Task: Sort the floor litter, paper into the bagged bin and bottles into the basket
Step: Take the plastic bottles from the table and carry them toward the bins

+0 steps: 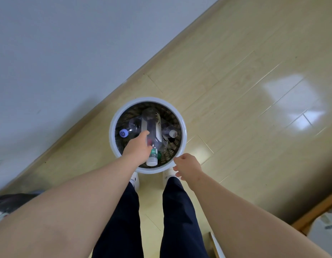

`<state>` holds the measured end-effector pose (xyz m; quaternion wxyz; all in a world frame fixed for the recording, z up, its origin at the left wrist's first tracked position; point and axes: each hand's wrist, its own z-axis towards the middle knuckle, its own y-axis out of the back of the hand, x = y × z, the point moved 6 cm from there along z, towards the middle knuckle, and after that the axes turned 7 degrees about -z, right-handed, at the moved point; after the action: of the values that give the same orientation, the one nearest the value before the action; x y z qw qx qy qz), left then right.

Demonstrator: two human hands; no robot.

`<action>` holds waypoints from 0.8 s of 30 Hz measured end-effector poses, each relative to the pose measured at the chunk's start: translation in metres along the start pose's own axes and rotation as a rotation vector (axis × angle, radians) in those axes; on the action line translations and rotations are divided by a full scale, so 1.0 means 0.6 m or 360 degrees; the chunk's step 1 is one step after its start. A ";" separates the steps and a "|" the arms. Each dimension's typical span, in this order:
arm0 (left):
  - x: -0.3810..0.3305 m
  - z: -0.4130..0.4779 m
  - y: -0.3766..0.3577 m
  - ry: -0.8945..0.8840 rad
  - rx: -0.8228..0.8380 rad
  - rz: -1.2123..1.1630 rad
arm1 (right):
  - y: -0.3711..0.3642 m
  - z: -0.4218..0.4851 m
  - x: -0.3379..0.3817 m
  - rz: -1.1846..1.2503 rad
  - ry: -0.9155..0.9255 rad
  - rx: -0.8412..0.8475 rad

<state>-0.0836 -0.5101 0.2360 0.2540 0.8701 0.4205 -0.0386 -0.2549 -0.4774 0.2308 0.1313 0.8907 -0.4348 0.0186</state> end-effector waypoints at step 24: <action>-0.261 -0.342 0.256 -0.0559 -0.0010 -0.0820 | 0.126 -0.413 0.210 0.1311 0.0371 -0.0326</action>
<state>-0.0989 -0.6035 0.5213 0.3073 0.7142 0.5769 -0.2503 -0.2151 -0.5569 0.5049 0.2488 0.6174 -0.7354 0.1267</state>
